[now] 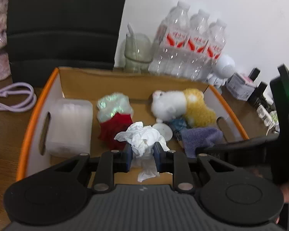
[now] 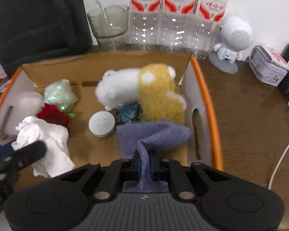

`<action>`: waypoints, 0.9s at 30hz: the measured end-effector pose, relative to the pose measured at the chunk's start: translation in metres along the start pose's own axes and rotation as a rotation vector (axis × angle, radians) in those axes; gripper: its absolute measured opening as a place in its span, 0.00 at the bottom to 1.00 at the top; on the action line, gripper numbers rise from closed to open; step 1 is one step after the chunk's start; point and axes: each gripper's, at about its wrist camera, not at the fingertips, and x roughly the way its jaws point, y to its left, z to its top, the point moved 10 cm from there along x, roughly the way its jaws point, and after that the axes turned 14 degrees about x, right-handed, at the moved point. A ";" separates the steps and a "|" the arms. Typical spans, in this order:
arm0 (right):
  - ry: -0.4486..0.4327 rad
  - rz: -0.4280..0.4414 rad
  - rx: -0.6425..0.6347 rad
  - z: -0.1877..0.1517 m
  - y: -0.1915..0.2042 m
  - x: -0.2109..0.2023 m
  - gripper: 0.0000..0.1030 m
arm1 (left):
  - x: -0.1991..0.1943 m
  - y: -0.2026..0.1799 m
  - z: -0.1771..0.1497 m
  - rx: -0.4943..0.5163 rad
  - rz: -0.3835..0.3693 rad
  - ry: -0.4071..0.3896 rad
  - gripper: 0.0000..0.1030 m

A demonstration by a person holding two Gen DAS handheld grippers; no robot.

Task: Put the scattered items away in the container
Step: 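Carry the pouch and tissue into the box and open both tools, then move both tools back out of the box toward the desk items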

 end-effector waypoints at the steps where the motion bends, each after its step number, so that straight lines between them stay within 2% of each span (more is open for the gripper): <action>1: 0.016 0.001 0.004 -0.006 -0.001 0.006 0.18 | 0.001 0.000 -0.002 0.005 0.000 0.002 0.23; 2: 0.014 0.001 -0.004 -0.011 -0.002 0.006 0.21 | 0.001 0.001 -0.004 0.014 0.001 0.001 0.24; 3: 0.009 -0.011 -0.045 -0.014 -0.003 0.001 0.38 | 0.000 0.001 -0.006 0.024 0.003 0.001 0.25; 4: 0.012 -0.018 -0.086 -0.016 -0.003 -0.005 0.44 | 0.000 0.002 -0.007 0.029 0.010 0.004 0.25; 5: 0.004 0.000 -0.110 -0.015 -0.003 -0.014 0.44 | 0.001 0.003 -0.008 0.028 0.017 0.007 0.25; 6: -0.023 0.000 -0.125 -0.011 -0.005 -0.027 0.42 | 0.001 0.004 -0.008 0.024 0.017 0.009 0.25; 7: -0.060 -0.003 -0.147 -0.005 -0.005 -0.040 0.33 | 0.003 0.003 -0.007 0.018 0.011 0.014 0.25; 8: -0.096 -0.011 -0.171 0.002 -0.004 -0.051 0.21 | 0.005 0.001 -0.006 0.012 -0.005 0.020 0.25; 9: -0.122 -0.009 -0.187 0.009 -0.001 -0.059 0.00 | 0.008 -0.003 -0.005 0.008 -0.027 0.026 0.25; 11: -0.133 0.059 -0.207 0.019 0.008 -0.057 0.02 | 0.013 -0.011 -0.004 -0.006 -0.049 0.039 0.25; 13: -0.080 0.090 -0.214 0.013 0.016 -0.037 0.02 | 0.018 -0.017 -0.004 -0.015 -0.046 0.049 0.30; 14: -0.053 0.079 -0.216 0.006 0.016 -0.025 0.02 | 0.020 -0.018 -0.005 -0.019 -0.037 0.054 0.33; 16: -0.010 0.044 -0.226 -0.007 0.012 -0.006 0.02 | 0.021 -0.018 -0.009 -0.013 -0.036 0.064 0.54; 18: 0.022 0.006 -0.204 -0.013 -0.002 0.003 0.02 | 0.015 -0.015 -0.009 0.003 -0.037 0.054 0.57; 20: 0.031 0.029 -0.174 -0.010 -0.010 -0.005 0.08 | 0.002 -0.009 -0.005 -0.010 -0.034 0.030 0.59; 21: 0.032 0.063 -0.156 -0.008 -0.010 -0.013 0.16 | -0.005 -0.006 -0.001 -0.017 -0.034 0.016 0.63; 22: 0.021 0.107 -0.141 -0.004 -0.009 -0.025 0.31 | -0.015 -0.003 0.003 -0.019 -0.029 0.002 0.68; 24: -0.030 0.158 -0.125 0.006 -0.008 -0.054 0.51 | -0.035 0.003 0.012 -0.014 0.007 -0.018 0.74; 25: -0.065 0.162 -0.124 0.012 -0.009 -0.070 0.55 | -0.044 0.006 0.015 -0.009 0.023 -0.020 0.74; 27: -0.102 0.166 -0.111 0.021 -0.011 -0.097 0.57 | -0.062 0.009 0.019 -0.007 0.050 -0.010 0.78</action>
